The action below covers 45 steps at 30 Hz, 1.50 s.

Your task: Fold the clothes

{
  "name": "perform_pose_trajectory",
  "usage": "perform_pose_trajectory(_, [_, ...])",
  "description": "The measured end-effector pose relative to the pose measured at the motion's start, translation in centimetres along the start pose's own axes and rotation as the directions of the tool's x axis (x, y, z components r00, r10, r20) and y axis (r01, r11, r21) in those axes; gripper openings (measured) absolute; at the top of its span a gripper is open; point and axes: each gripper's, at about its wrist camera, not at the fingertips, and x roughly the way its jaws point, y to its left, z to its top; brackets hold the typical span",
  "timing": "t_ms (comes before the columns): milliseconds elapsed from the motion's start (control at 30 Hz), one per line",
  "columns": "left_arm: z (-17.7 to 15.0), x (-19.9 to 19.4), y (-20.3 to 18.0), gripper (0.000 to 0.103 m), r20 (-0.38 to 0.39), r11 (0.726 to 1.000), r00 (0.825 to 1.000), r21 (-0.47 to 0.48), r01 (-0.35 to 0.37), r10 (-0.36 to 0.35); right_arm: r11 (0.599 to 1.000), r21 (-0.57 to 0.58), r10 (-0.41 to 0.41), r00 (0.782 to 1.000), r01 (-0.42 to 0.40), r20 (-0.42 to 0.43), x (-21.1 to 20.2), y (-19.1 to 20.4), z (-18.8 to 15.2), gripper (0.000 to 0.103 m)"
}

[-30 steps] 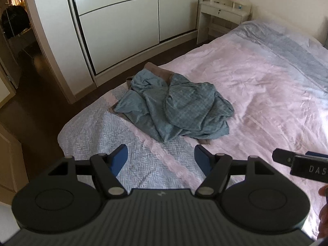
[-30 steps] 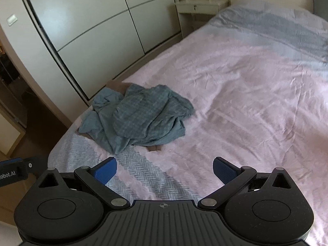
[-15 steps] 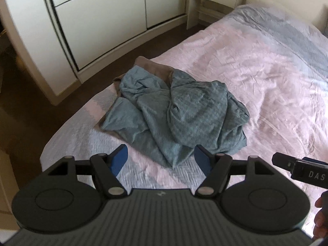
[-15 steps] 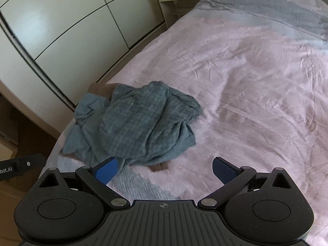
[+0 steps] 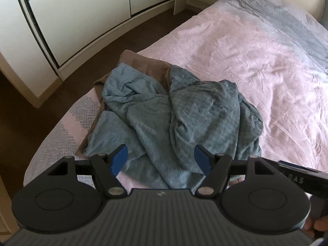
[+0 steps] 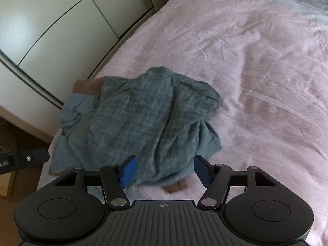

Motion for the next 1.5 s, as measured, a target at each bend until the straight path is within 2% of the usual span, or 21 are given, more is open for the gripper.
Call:
perform_pose_trajectory(67, [0.4,0.9,0.2,0.068,-0.010,1.000,1.000,0.002,0.010,-0.010,1.000,0.021,-0.007,1.000,0.007,0.005,1.2,-0.4,0.4,0.064])
perform_pose_trajectory(100, [0.6,1.4,0.2,0.068,-0.016,1.000,1.000,0.003,0.013,-0.013,0.999,0.037,-0.008,1.000,0.008,0.010,1.8,-0.7,0.6,0.057])
perform_pose_trajectory(167, [0.9,2.3,0.3,0.068,-0.027,1.000,0.999,0.003,0.018,-0.018,0.998,0.067,-0.014,1.000,0.013,0.005,3.1,-1.3,1.0,0.052])
perform_pose_trajectory(367, [1.7,4.7,0.4,0.068,-0.051,1.000,0.998,0.000,0.023,-0.023,0.991,0.136,-0.017,1.000,0.016,0.003,6.3,-2.8,2.1,0.051])
perform_pose_trajectory(433, [2.0,5.3,0.4,0.068,-0.054,1.000,0.998,0.001,0.019,-0.019,0.990,0.140,-0.019,1.000,0.018,0.003,7.3,-3.1,2.4,0.037])
perform_pose_trajectory(467, [2.2,5.4,0.3,0.068,-0.055,1.000,0.998,0.001,0.018,-0.017,0.991,0.134,-0.017,1.000,0.017,-0.003,7.6,-3.1,2.5,0.017])
perform_pose_trajectory(533, [2.5,5.5,0.2,0.068,-0.052,1.000,0.999,0.002,0.016,-0.016,0.993,0.121,-0.014,1.000,0.016,-0.014,8.2,-3.2,2.7,0.011])
perform_pose_trajectory(600, [2.7,5.4,0.1,0.068,-0.044,1.000,0.999,0.005,0.019,-0.018,0.997,0.071,-0.022,0.999,0.021,0.022,7.2,-2.6,2.7,0.008])
perform_pose_trajectory(667, [2.8,5.0,0.0,0.068,-0.037,1.000,0.999,0.006,0.017,-0.017,1.000,0.015,-0.022,0.995,0.021,0.093,4.9,-1.9,2.7,0.007])
perform_pose_trajectory(767, [2.8,3.6,-0.1,0.068,-0.016,1.000,1.000,0.010,0.016,-0.016,1.000,-0.015,0.013,0.980,-0.010,0.200,0.9,-1.5,3.0,0.006])
perform_pose_trajectory(867, [2.8,1.9,-0.1,0.068,0.011,1.000,1.000,0.008,0.014,-0.014,0.998,-0.050,0.058,0.946,-0.044,0.320,-4.1,-1.2,3.7,0.006])
perform_pose_trajectory(967, [2.4,-0.7,-0.6,0.068,0.050,1.000,0.999,0.007,0.016,-0.016,0.995,-0.084,0.088,0.888,-0.056,0.451,-9.7,-1.0,4.2,0.006])
perform_pose_trajectory(1033, [1.9,-2.7,-1.2,0.068,0.077,1.000,0.997,0.010,0.022,-0.023,0.992,-0.099,0.115,0.854,-0.075,0.507,-13.0,-1.1,4.3,0.006])
perform_pose_trajectory(1133, [0.9,-5.5,-2.9,0.068,0.105,0.999,0.993,0.027,0.043,-0.046,0.995,-0.071,0.100,0.835,-0.074,0.541,-17.0,-2.0,3.9,0.006])
perform_pose_trajectory(1167, [0.5,-6.4,-3.6,0.068,0.113,0.998,0.992,0.035,0.052,-0.056,0.995,-0.055,0.101,0.819,-0.085,0.565,-18.6,-2.8,3.5,0.005])
perform_pose_trajectory(1300, [-1.6,-10.0,-7.2,0.068,0.141,0.992,0.984,0.079,0.095,-0.105,0.995,-0.093,0.093,0.725,-0.040,0.683,-26.7,-5.0,1.0,0.001])
perform_pose_trajectory(1333, [-2.2,-10.9,-8.3,0.068,0.147,0.990,0.982,0.090,0.107,-0.120,0.995,-0.093,0.088,0.709,-0.032,0.700,-28.3,-5.7,0.4,0.001])
perform_pose_trajectory(1500, [-6.1,-15.4,-14.9,0.068,0.169,0.969,0.963,0.163,0.183,-0.211,0.996,-0.090,0.055,0.603,0.028,0.795,-37.8,-10.1,-4.2,0.000])
